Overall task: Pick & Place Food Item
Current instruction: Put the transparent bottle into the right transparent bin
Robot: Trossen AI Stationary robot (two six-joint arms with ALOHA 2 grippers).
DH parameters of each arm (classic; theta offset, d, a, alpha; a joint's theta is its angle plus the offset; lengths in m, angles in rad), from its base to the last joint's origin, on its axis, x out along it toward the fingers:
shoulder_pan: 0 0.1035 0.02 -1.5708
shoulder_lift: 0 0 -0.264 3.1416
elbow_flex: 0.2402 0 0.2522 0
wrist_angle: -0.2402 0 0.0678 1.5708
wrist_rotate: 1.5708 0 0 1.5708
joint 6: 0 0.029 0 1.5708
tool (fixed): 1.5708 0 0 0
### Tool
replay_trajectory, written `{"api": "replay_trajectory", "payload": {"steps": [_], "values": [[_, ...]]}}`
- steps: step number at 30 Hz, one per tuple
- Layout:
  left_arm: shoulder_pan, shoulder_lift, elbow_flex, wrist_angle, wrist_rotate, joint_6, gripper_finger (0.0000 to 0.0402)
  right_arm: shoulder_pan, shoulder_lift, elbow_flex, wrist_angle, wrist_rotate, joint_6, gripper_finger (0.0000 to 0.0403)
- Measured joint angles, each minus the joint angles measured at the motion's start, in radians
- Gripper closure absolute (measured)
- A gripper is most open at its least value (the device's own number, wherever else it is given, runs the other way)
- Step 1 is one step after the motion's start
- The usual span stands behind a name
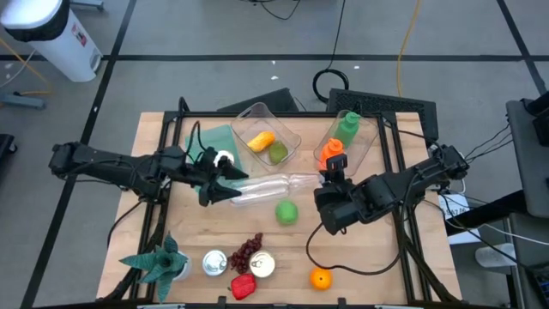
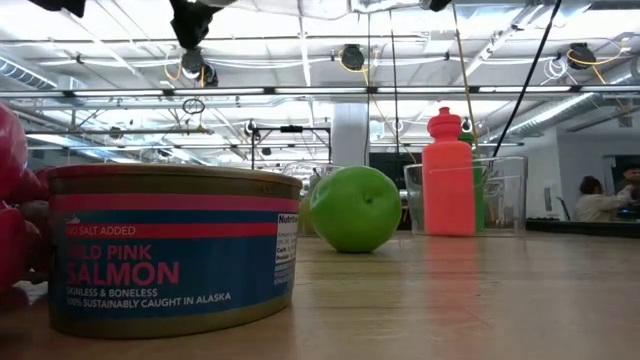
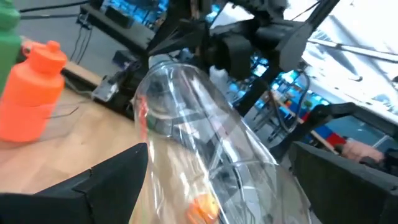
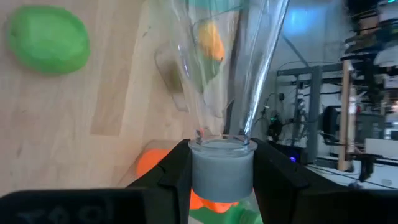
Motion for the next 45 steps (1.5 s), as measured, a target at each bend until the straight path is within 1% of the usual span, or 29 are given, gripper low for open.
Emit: {"api": "replay_trajectory", "payload": {"steps": [6, 9, 16, 24, 32, 34, 39, 45], "values": [[-0.025, 0.017, 0.000, -0.012, -0.006, -0.004, 0.0002, -0.005, 0.002, 0.000, -0.004, 0.023, -0.006, 0.0284], [-0.036, 0.029, 0.000, -0.017, -0.005, 0.003, 0.0002, -0.013, 0.002, 0.000, -0.015, 0.017, -0.003, 0.0285], [-0.057, 0.027, 0.000, -0.013, -0.031, 0.007, 0.0002, -0.027, 0.003, 0.000, -0.037, 0.037, 0.064, 0.0285], [-0.057, 0.027, 0.001, -0.023, -0.031, 0.012, 0.0002, -0.027, 0.003, -0.001, -0.053, 0.063, 0.141, 0.0285], [-0.072, 0.028, 0.001, -0.034, -0.032, 0.081, 0.0002, -0.039, 0.003, -0.001, -0.049, 0.066, 0.193, 0.0284], [-0.072, 0.046, 0.001, -0.032, -0.035, 0.082, 0.0002, -0.049, 0.003, -0.001, -0.035, 0.063, 0.201, 0.0284], [-0.073, 0.069, 0.002, -0.044, -0.044, 0.094, 0.0002, -0.066, 0.003, -0.003, -0.025, 0.039, 0.196, 0.0284], [-0.074, 0.084, 0.001, -0.069, -0.066, 0.167, 0.0002, -0.081, 0.002, -0.003, -0.014, 0.034, 0.201, 0.0281]]}}
